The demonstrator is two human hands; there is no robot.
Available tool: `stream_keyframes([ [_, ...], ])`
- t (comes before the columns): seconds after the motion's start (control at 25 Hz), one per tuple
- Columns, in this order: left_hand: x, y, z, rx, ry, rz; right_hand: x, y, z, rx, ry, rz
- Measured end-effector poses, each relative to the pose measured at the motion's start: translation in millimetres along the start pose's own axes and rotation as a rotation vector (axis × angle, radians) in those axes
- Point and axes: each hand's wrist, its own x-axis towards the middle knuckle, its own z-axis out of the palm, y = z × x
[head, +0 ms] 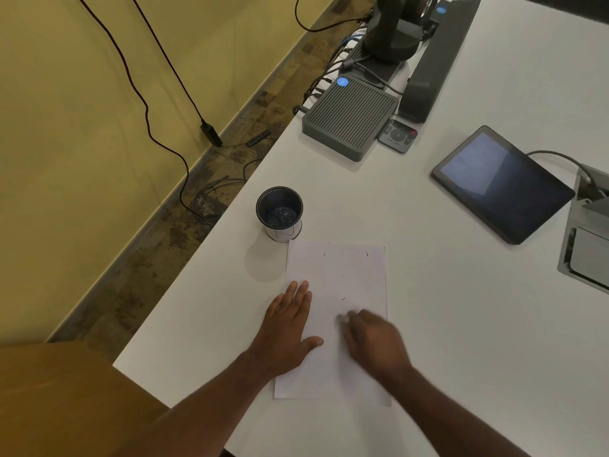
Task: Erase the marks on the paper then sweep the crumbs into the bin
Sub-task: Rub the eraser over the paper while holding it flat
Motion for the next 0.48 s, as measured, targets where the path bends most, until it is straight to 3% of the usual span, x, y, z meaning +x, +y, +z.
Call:
stream_keyframes([
  [0.16,0,0,0,-0.002,-0.01,0.002,32,37,-21,0.026,0.17,0.284],
  [0.32,0,0,1,0.003,-0.008,-0.005,26,56,-36,0.311,0.178,0.66],
  [0.4,1,0,1,0.006,-0.026,-0.014,27,55,-41,0.442,0.126,0.665],
  [0.48,1,1,-1,0.004,-0.028,-0.016,29,41,-40,0.445,0.034,0.52],
])
